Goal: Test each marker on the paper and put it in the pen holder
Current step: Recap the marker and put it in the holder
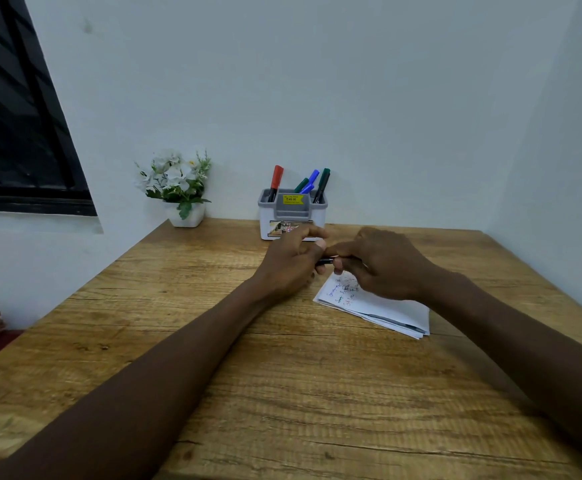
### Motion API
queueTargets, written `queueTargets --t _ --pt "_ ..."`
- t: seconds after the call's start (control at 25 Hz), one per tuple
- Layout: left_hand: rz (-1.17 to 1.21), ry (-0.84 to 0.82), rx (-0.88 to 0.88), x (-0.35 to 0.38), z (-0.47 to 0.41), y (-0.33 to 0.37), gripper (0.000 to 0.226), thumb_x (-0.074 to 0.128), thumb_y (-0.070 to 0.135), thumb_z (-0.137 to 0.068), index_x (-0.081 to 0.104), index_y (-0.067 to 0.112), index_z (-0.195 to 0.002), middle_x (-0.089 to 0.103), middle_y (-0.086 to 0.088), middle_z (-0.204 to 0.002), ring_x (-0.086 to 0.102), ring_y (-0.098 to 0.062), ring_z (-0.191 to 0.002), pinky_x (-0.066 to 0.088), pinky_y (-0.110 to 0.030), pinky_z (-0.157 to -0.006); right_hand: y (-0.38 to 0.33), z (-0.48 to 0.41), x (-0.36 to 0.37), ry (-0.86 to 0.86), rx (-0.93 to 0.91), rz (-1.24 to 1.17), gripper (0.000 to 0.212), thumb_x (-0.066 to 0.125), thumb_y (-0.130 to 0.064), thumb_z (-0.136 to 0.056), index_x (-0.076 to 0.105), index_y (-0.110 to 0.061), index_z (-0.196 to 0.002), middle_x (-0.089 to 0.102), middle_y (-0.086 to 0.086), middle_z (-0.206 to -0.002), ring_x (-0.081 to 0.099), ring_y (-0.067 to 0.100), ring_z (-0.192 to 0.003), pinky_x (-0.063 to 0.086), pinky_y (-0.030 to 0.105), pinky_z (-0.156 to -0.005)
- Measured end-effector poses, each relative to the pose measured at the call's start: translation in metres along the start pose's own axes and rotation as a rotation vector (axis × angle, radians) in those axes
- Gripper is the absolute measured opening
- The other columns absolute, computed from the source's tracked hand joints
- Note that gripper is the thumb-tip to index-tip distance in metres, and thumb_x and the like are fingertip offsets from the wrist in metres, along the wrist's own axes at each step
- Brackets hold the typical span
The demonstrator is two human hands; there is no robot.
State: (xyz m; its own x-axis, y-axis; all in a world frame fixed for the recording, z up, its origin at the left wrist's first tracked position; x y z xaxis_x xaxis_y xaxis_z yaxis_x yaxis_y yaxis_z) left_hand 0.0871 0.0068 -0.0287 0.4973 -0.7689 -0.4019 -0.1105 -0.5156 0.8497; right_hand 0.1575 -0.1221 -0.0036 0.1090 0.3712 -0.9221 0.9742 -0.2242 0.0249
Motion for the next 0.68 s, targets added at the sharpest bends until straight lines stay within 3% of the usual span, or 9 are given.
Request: queueTargets --t 0.08,0.16,0.28,0.36,0.44,0.52,0.6,0.68 --pt "0.016 0.029 -0.019 -0.002 -0.002 -0.004 0.026 0.052 0.033 -0.105 0.059 0.021 -0.127 0.075 -0.007 -0.080 0.070 -0.012 -0.060 0.061 -0.031 -0.062 0.002 -0.001 0.002 0.021 -0.035 0.156 0.020 0.054 -0.027 -0.103 0.063 -0.033 -0.120 0.060 -0.013 -0.087 0.057 0.018 -0.096 0.039 0.038 -0.079" --pt "0.040 0.100 -0.049 -0.007 -0.004 -0.010 0.033 0.047 0.042 -0.106 0.061 0.020 -0.126 0.075 -0.009 -0.079 0.070 -0.016 -0.061 0.063 -0.034 -0.063 0.015 -0.003 0.000 0.061 0.004 0.182 0.021 0.056 -0.023 -0.102 0.057 -0.029 -0.123 0.067 -0.005 -0.099 0.059 0.020 -0.098 0.043 0.042 -0.087" --pt "0.046 0.216 -0.096 -0.018 -0.006 -0.018 0.040 0.041 0.047 -0.106 0.068 0.021 -0.118 0.075 -0.005 -0.077 0.069 -0.011 -0.065 0.062 -0.034 -0.066 0.033 -0.007 -0.010 0.187 0.101 -0.036 0.029 0.062 -0.014 -0.100 0.051 -0.022 -0.127 0.076 0.007 -0.106 0.071 0.027 -0.090 0.055 0.044 -0.082" --pt "-0.078 0.226 -0.055 -0.019 -0.007 -0.017 0.033 0.049 0.045 -0.103 0.072 0.023 -0.111 0.076 0.003 -0.081 0.069 -0.008 -0.077 0.061 -0.037 -0.079 0.046 -0.013 -0.020 0.360 0.190 -0.288 0.045 0.067 -0.006 -0.096 0.049 -0.021 -0.134 0.079 0.008 -0.105 0.076 0.023 -0.085 0.062 0.041 -0.076" --pt "-0.229 0.088 0.020 -0.008 -0.005 -0.011 0.023 0.064 0.039 -0.096 0.073 0.024 -0.111 0.074 0.010 -0.095 0.067 -0.004 -0.090 0.058 -0.034 -0.088 0.061 -0.023 -0.023 0.495 0.291 -0.487 0.062 0.068 -0.002 -0.092 0.044 -0.025 -0.144 0.078 0.007 -0.100 0.077 0.016 -0.078 0.064 0.032 -0.072" --pt "-0.334 -0.106 0.053 0.009 0.000 -0.007 0.034 0.072 0.040 -0.090 0.070 0.026 -0.121 0.072 0.010 -0.111 0.063 -0.004 -0.101 0.054 -0.026 -0.089 0.072 -0.037 -0.023 0.591 0.351 -0.615 0.076 0.071 0.001 -0.090 0.036 -0.027 -0.151 0.077 0.008 -0.097 0.077 0.014 -0.074 0.064 0.027 -0.069" --pt "-0.413 -0.220 0.087 0.019 0.003 -0.003 0.044 0.075 0.046 -0.086 0.069 0.028 -0.126 0.070 0.008 -0.125 0.061 -0.006 -0.110 0.050 -0.024 -0.089 0.080 -0.050 -0.022 0.669 0.402 -0.718 0.081 0.072 0.001 -0.090 0.032 -0.029 -0.154 0.075 0.008 -0.097 0.077 0.015 -0.073 0.064 0.025 -0.068" --pt "-0.447 -0.256 0.126 0.023 0.003 -0.003 0.043 0.076 0.047 -0.085 0.072 0.028 -0.124 0.071 0.008 -0.127 0.062 -0.008 -0.112 0.052 -0.030 -0.096 0.083 -0.060 -0.022 0.730 0.458 -0.817 0.078 0.073 0.000 -0.091 0.033 -0.028 -0.152 0.074 0.012 -0.098 0.078 0.018 -0.076 0.065 0.029 -0.070"
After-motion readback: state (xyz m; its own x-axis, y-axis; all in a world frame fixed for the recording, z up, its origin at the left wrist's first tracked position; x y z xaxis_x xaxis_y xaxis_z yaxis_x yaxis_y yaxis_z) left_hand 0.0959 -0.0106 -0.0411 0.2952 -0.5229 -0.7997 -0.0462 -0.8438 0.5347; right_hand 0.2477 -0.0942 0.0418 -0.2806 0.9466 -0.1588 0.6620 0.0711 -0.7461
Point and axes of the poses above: each hand's wrist, its own z-axis away from the middle knuckle, its own x-axis out of the palm, y = z × x, the point moved 7 cm from there along -z, towards the middle knuckle
